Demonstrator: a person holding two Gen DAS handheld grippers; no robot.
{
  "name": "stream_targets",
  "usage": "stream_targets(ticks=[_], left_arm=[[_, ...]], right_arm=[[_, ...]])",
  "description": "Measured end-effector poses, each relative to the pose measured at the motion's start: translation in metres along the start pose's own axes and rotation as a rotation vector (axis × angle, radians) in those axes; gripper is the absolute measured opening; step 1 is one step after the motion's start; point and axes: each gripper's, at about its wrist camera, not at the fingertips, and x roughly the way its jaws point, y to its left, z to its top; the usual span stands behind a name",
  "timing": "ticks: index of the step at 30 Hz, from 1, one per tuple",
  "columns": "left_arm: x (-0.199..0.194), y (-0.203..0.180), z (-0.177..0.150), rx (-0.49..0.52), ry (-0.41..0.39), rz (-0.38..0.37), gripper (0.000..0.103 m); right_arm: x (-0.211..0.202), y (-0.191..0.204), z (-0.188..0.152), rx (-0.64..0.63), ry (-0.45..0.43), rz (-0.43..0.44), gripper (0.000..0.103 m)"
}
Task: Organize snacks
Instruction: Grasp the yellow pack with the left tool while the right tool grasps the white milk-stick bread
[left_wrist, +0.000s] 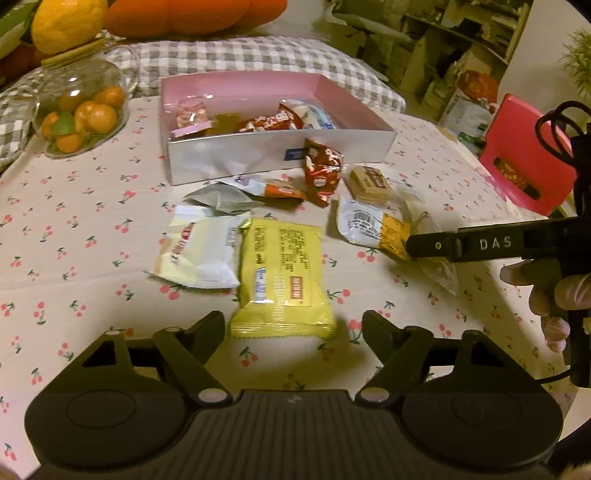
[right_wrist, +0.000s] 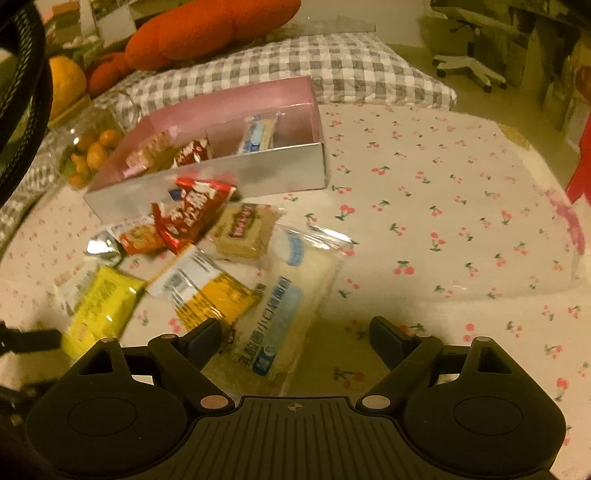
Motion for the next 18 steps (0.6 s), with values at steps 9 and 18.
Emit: stream_targets(ticks=[9, 18], left_arm=[[0.008, -0.011, 0.001, 0.028, -0.002, 0.003, 0.069], [0.016, -0.014, 0.006, 0.013, -0.035, 0.055, 0.069]], right_arm=[[-0.005, -0.024, -0.007, -0.032, -0.003, -0.042, 0.089], [-0.002, -0.007, -0.004, -0.09, -0.016, -0.003, 0.089]])
